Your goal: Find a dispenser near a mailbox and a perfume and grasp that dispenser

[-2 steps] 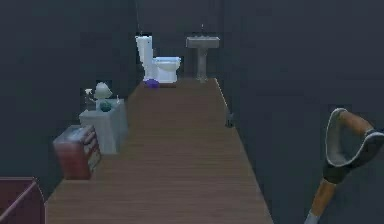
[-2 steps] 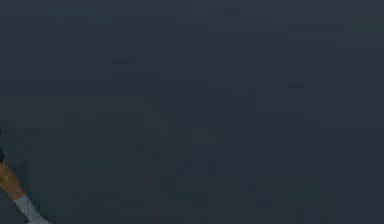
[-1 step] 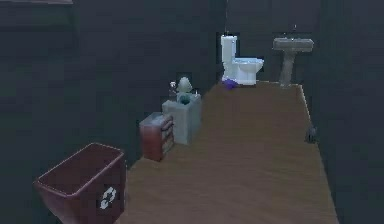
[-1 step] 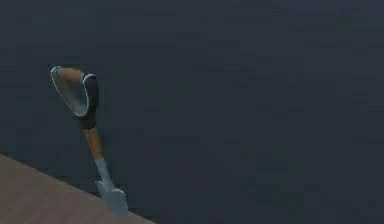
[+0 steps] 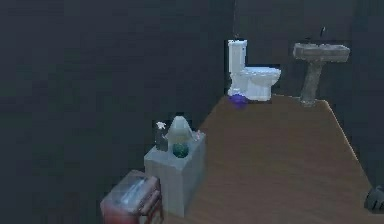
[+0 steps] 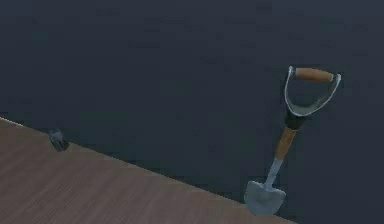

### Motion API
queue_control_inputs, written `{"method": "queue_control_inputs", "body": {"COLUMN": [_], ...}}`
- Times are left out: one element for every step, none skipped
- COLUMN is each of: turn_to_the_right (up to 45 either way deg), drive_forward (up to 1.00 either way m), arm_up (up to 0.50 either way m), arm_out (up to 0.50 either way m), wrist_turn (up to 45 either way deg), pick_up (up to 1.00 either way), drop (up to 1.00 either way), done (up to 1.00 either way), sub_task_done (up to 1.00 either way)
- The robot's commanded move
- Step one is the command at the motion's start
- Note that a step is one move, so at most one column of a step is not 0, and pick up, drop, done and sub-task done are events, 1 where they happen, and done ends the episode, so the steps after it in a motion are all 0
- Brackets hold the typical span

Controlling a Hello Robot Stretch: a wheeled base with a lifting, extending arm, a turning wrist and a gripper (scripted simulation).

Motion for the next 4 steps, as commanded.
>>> {"method": "queue_control_inputs", "body": {"turn_to_the_right": [-6.0, 0.0, 24.0, 0.0], "drive_forward": [0.00, 0.10, 0.00, 0.45], "arm_up": [0.00, 0.00, 0.00, 0.00], "arm_out": [0.00, 0.00, 0.00, 0.00], "wrist_turn": [0.0, 0.0, 0.0, 0.0], "pick_up": [0.00, 0.00, 0.00, 0.00], "drop": [0.00, 0.00, 0.00, 0.00], "done": [0.00, 0.00, 0.00, 0.00], "sub_task_done": [0.00, 0.00, 0.00, 0.00]}}
